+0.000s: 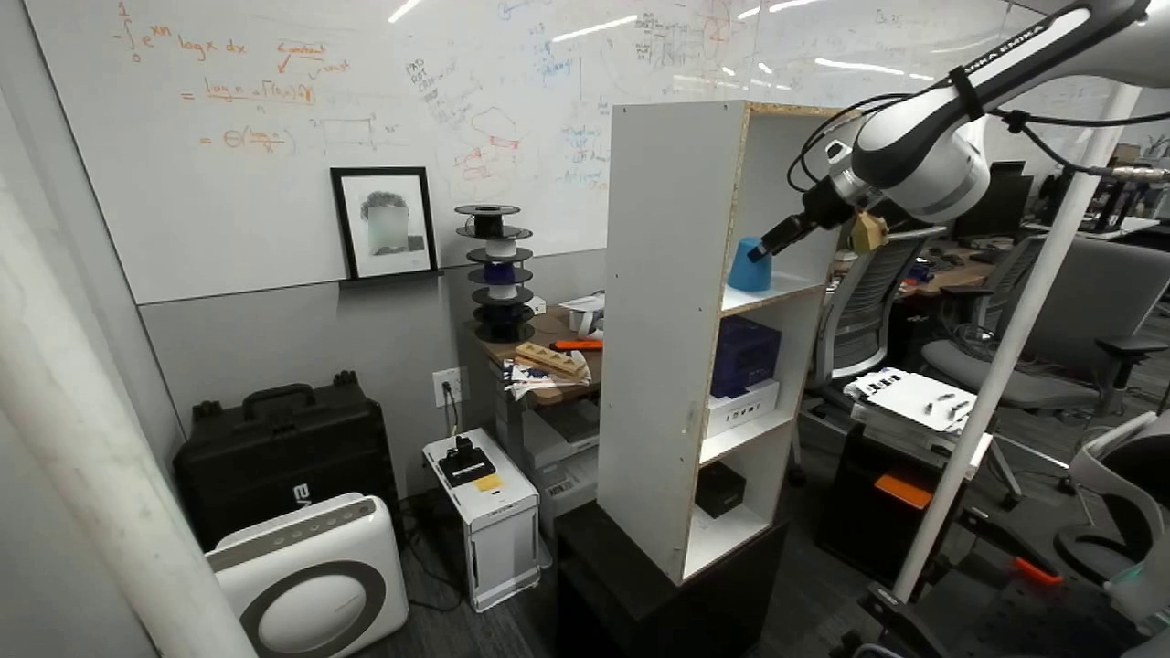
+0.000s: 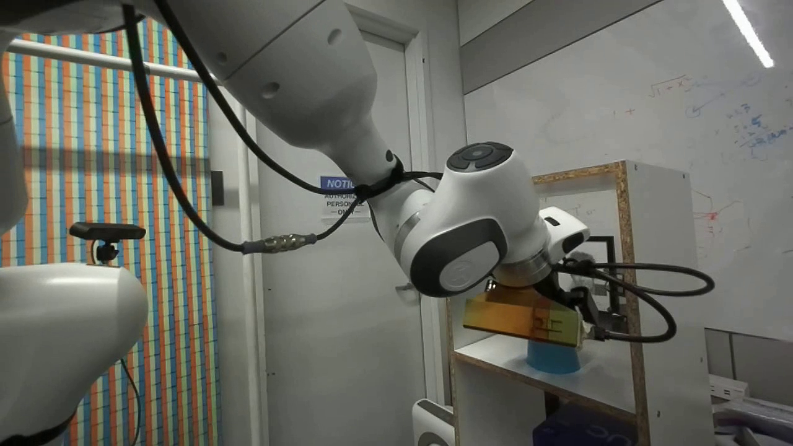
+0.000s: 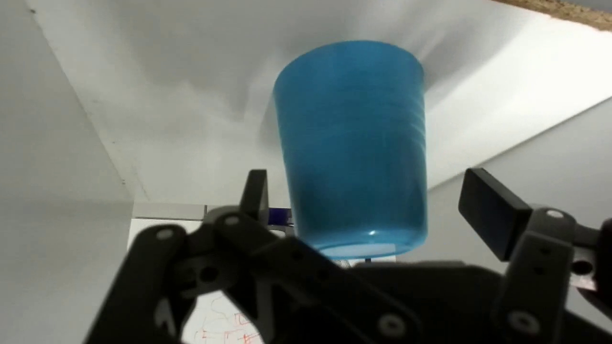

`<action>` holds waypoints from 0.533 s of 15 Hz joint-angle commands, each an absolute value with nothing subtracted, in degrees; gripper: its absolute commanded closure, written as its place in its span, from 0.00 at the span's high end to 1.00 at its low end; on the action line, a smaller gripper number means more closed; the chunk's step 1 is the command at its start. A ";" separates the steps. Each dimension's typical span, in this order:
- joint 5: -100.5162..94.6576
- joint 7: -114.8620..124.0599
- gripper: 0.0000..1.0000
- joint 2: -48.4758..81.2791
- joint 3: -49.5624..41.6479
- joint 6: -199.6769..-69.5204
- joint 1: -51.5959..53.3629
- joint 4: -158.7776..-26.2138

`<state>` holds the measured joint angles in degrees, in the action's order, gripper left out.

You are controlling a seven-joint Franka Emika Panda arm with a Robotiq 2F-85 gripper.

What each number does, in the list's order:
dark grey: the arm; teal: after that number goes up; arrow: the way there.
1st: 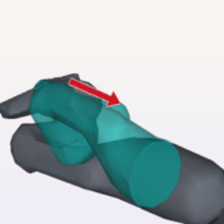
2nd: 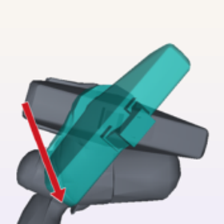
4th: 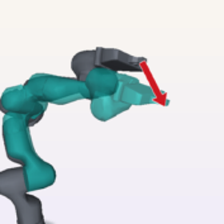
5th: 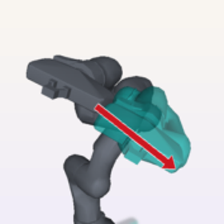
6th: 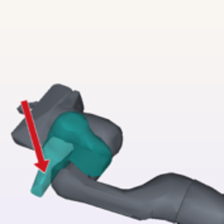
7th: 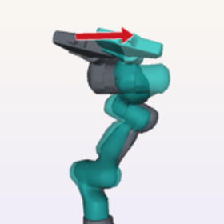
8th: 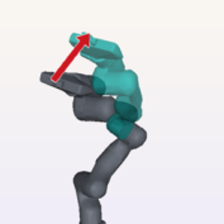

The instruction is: Remove the cup from the shelve and put it on top of the cabinet

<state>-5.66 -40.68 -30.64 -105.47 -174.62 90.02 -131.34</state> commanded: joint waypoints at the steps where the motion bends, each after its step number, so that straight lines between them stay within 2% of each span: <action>1: -10.14 -37.12 1.00 -32.70 -107.97 -178.85 93.38 -129.75; 2: -11.16 -36.74 0.75 -32.64 -108.96 -180.36 94.15 -129.69; 3: -12.01 -36.22 0.74 -32.40 -110.24 -182.01 95.09 -129.70; 6: -13.62 -34.66 0.49 -31.79 -112.26 -183.83 96.23 -129.93; 8: -14.07 -33.61 0.45 -31.39 -111.36 -184.29 95.05 -130.59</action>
